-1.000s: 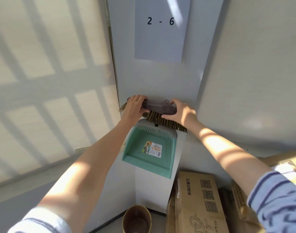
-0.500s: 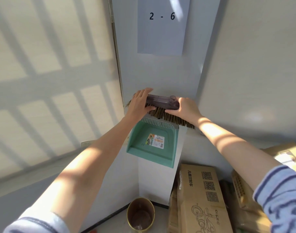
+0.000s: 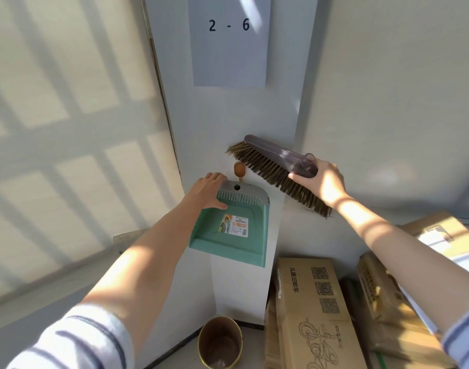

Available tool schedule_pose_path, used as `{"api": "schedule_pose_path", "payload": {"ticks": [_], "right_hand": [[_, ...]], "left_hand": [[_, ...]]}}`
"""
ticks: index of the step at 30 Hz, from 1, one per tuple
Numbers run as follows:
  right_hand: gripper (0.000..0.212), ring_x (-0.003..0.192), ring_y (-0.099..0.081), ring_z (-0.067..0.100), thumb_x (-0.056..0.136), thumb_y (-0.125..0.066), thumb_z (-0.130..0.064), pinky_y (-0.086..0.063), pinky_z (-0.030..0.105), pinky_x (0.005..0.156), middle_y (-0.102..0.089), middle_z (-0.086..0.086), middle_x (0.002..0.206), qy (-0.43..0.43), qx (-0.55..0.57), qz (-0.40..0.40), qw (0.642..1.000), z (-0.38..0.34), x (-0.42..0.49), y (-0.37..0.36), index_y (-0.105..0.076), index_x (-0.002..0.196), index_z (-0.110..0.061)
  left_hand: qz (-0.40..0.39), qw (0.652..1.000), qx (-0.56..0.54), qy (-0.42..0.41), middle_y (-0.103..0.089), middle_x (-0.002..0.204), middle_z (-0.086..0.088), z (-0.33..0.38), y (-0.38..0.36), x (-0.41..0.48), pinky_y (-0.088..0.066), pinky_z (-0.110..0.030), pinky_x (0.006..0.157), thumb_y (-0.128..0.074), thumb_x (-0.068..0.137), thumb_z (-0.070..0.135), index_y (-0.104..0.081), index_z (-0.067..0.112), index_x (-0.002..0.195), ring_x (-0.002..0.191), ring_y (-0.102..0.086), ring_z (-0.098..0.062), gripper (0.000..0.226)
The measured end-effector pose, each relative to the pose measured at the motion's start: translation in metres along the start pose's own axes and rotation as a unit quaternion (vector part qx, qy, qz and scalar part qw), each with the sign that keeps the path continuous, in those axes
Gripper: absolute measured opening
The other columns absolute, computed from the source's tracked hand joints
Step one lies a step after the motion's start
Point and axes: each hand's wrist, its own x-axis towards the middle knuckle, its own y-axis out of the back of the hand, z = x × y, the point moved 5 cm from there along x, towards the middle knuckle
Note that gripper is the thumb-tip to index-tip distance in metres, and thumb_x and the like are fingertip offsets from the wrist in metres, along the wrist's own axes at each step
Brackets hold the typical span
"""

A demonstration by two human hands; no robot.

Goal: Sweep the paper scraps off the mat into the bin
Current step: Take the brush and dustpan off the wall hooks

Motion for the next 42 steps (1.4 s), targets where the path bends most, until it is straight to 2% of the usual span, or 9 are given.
{"api": "schedule_pose_path", "payload": {"ticks": [6, 12, 18, 24, 31, 34, 37, 39, 42], "right_hand": [[0.056, 0.091, -0.063, 0.024, 0.073, -0.073, -0.057, -0.049, 0.029, 0.076, -0.069, 0.003, 0.099, -0.016, 0.047, -0.003, 0.999, 0.001, 0.001, -0.007, -0.064, 0.116, -0.021], [0.06, 0.093, -0.065, 0.023, 0.07, -0.074, -0.059, -0.053, 0.032, 0.08, -0.07, 0.002, 0.102, -0.034, 0.075, -0.01, 0.997, 0.006, 0.005, -0.012, -0.064, 0.116, -0.022], [0.058, 0.09, -0.065, 0.02, 0.068, -0.072, -0.064, -0.055, 0.032, 0.078, -0.07, -0.002, 0.099, -0.045, 0.078, -0.011, 0.996, 0.011, 0.006, -0.016, -0.064, 0.11, -0.025], [0.053, 0.086, -0.065, 0.018, 0.068, -0.072, -0.064, -0.054, 0.03, 0.075, -0.071, -0.005, 0.093, -0.036, 0.079, 0.001, 0.996, 0.009, 0.003, -0.017, -0.066, 0.106, -0.028], [0.052, 0.083, -0.065, 0.018, 0.068, -0.07, -0.066, -0.052, 0.029, 0.072, -0.071, -0.005, 0.091, -0.028, 0.074, 0.006, 0.997, 0.003, -0.003, -0.017, -0.066, 0.103, -0.028], [0.052, 0.084, -0.065, 0.02, 0.071, -0.072, -0.062, -0.044, 0.025, 0.069, -0.071, -0.002, 0.092, -0.029, 0.083, 0.007, 0.996, -0.006, -0.006, -0.018, -0.066, 0.106, -0.025], [0.059, 0.088, -0.064, 0.021, 0.071, -0.071, -0.064, -0.046, 0.026, 0.073, -0.07, -0.002, 0.097, -0.034, 0.091, 0.001, 0.995, -0.019, -0.012, -0.024, -0.066, 0.112, -0.022], [0.056, 0.087, -0.064, 0.021, 0.071, -0.071, -0.064, -0.047, 0.027, 0.074, -0.069, -0.003, 0.093, -0.035, 0.102, -0.002, 0.994, -0.03, -0.019, -0.031, -0.066, 0.105, -0.02], [0.049, 0.079, -0.06, 0.021, 0.076, -0.071, -0.06, -0.041, 0.023, 0.066, -0.064, -0.003, 0.087, -0.03, 0.112, -0.011, 0.993, -0.05, -0.037, -0.044, -0.063, 0.102, -0.019]], "left_hand": [[-0.027, 0.998, 0.04, -0.032, -0.044, 0.148, -0.004, 0.018, -0.012, 0.026, -0.032, -0.041, 0.11, -0.082, 0.07, 0.047, -0.032, 0.019, 0.148, 0.131, -0.044, -0.024, 0.097], [-0.014, 0.997, 0.056, -0.048, -0.059, 0.13, -0.003, 0.025, -0.016, 0.042, -0.041, -0.037, 0.101, -0.078, 0.073, 0.051, -0.039, 0.021, 0.143, 0.113, -0.056, -0.023, 0.085], [0.009, 0.998, 0.021, -0.061, -0.062, 0.127, -0.004, 0.025, -0.018, 0.048, -0.046, -0.034, 0.096, -0.081, 0.07, 0.044, -0.052, 0.017, 0.135, 0.106, -0.06, -0.023, 0.076], [0.003, 0.998, -0.043, -0.038, -0.061, 0.119, -0.005, 0.029, -0.009, 0.046, -0.053, -0.031, 0.086, -0.081, 0.068, 0.042, -0.055, 0.012, 0.128, 0.096, -0.058, -0.02, 0.072], [0.007, 0.999, -0.032, -0.008, -0.062, 0.107, -0.001, 0.023, 0.004, 0.031, -0.055, -0.033, 0.074, -0.077, 0.067, 0.052, -0.047, 0.017, 0.127, 0.086, -0.059, -0.02, 0.075], [-0.017, 0.999, -0.028, 0.022, -0.06, 0.098, -0.001, 0.011, 0.003, 0.012, -0.053, -0.032, 0.068, -0.076, 0.07, 0.054, -0.044, 0.016, 0.118, 0.081, -0.058, -0.019, 0.069], [-0.021, 0.994, -0.076, 0.082, -0.059, 0.096, -0.002, -0.011, -0.002, -0.016, -0.052, -0.03, 0.067, -0.074, 0.072, 0.055, -0.041, 0.018, 0.117, 0.079, -0.057, -0.017, 0.068], [-0.013, 0.983, -0.122, 0.135, -0.059, 0.097, -0.001, -0.031, -0.006, -0.039, -0.052, -0.03, 0.068, -0.073, 0.073, 0.057, -0.042, 0.019, 0.114, 0.083, -0.057, -0.018, 0.064], [0.005, 0.962, -0.182, 0.204, -0.06, 0.098, -0.003, -0.059, -0.009, -0.082, -0.054, -0.032, 0.072, -0.073, 0.073, 0.058, -0.046, 0.015, 0.112, 0.088, -0.059, -0.02, 0.064]]}}
